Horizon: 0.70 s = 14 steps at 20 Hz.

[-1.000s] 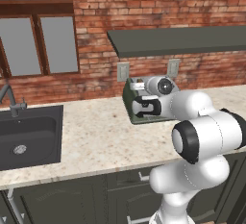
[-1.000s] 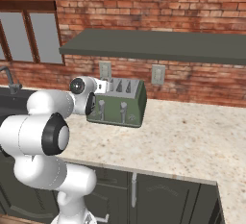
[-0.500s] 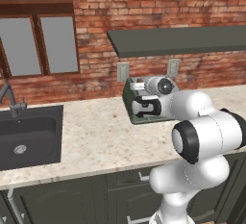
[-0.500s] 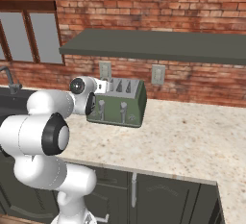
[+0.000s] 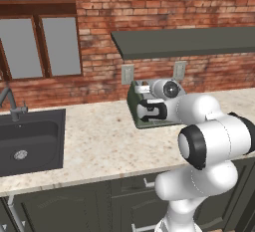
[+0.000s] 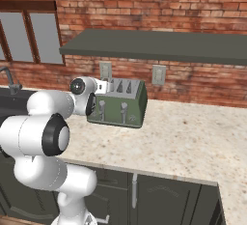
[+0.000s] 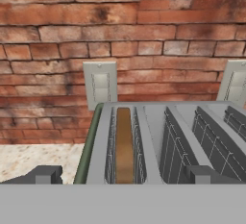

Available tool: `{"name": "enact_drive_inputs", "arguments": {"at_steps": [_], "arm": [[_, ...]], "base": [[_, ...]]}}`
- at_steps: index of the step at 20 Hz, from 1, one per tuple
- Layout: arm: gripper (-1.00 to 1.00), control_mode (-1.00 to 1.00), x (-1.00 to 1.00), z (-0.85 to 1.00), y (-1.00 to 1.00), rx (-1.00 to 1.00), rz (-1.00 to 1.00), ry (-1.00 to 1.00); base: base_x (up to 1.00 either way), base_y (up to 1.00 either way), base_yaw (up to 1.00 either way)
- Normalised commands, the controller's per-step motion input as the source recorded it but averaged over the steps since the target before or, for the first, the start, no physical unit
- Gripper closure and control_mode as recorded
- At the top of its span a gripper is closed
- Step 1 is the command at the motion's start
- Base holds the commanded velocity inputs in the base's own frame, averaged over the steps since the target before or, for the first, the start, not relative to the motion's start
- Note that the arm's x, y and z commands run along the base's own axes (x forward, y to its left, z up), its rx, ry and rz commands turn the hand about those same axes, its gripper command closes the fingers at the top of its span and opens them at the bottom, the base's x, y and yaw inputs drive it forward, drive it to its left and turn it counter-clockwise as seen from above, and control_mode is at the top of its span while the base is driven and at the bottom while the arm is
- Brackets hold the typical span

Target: Start the toaster. Once the lever pops up, take the bread to the plate on the dining counter.

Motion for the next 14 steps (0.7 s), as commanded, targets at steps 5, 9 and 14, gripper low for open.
{"name": "enact_drive_inputs", "arguments": {"at_steps": [5,9,14], "arm": [[-1.0,-1.0,0.0,0.0,0.0,0.0,0.0,0.0],[-1.0,-1.0,0.0,0.0,0.0,0.0,0.0,0.0],[-1.0,-1.0,0.0,0.0,0.0,0.0,0.0,0.0]], "base": [[0.0,0.0,0.0],[0.0,0.0,0.0],[0.0,0.0,0.0]]}}
